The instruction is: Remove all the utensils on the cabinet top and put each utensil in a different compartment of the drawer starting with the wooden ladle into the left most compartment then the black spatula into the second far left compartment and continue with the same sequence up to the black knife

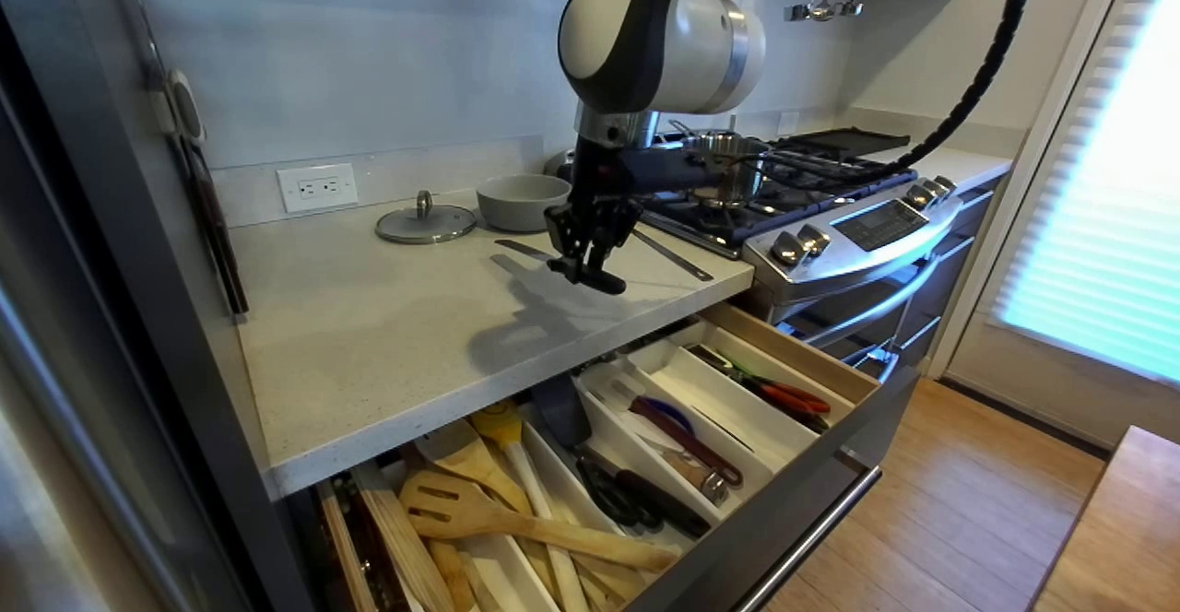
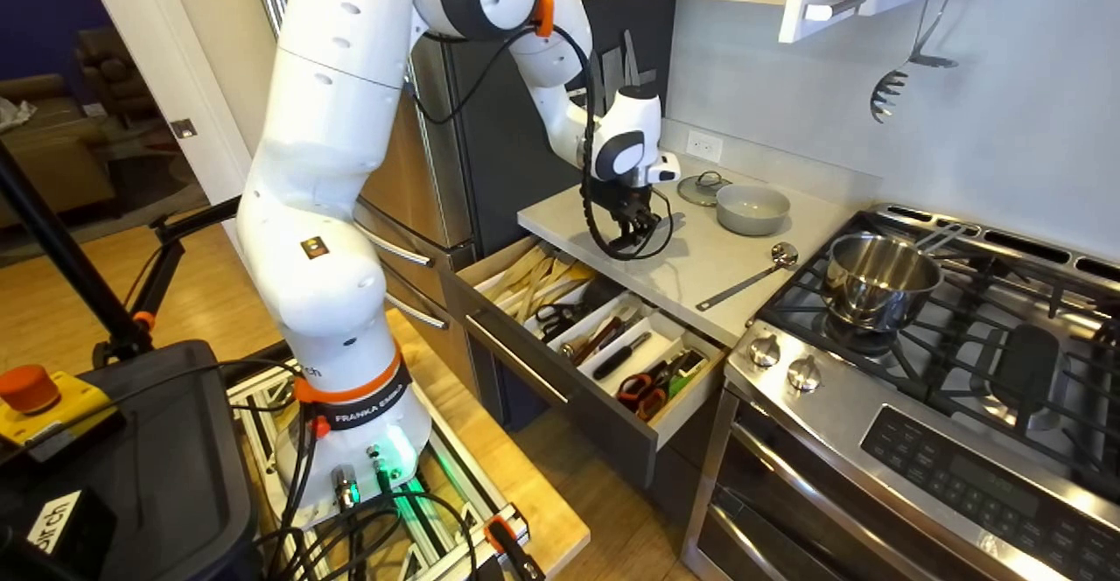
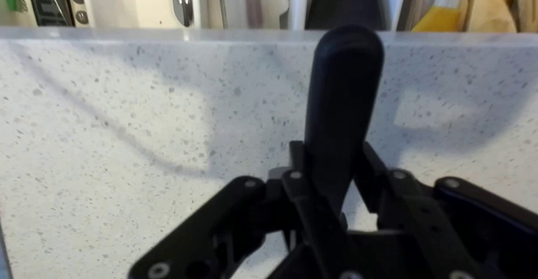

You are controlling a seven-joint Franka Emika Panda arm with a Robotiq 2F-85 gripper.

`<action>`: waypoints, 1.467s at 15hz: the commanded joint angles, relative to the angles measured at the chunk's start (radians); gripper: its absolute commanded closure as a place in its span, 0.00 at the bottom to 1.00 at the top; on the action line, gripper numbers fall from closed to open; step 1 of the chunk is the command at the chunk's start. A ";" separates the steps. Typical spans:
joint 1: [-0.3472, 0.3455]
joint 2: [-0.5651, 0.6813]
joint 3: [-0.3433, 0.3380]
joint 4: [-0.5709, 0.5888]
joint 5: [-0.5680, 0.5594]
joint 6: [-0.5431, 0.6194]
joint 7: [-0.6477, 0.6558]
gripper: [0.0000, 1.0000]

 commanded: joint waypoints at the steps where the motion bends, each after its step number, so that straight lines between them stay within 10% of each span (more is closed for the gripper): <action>1: -0.043 -0.194 0.034 -0.188 0.073 -0.086 -0.078 0.92; 7: -0.046 -0.417 0.006 -0.360 0.246 -0.340 -0.243 0.92; 15: -0.035 -0.513 -0.127 -0.423 0.188 -0.690 -0.250 0.92; 22: -0.038 -0.432 -0.169 -0.420 0.037 -0.665 -0.228 0.92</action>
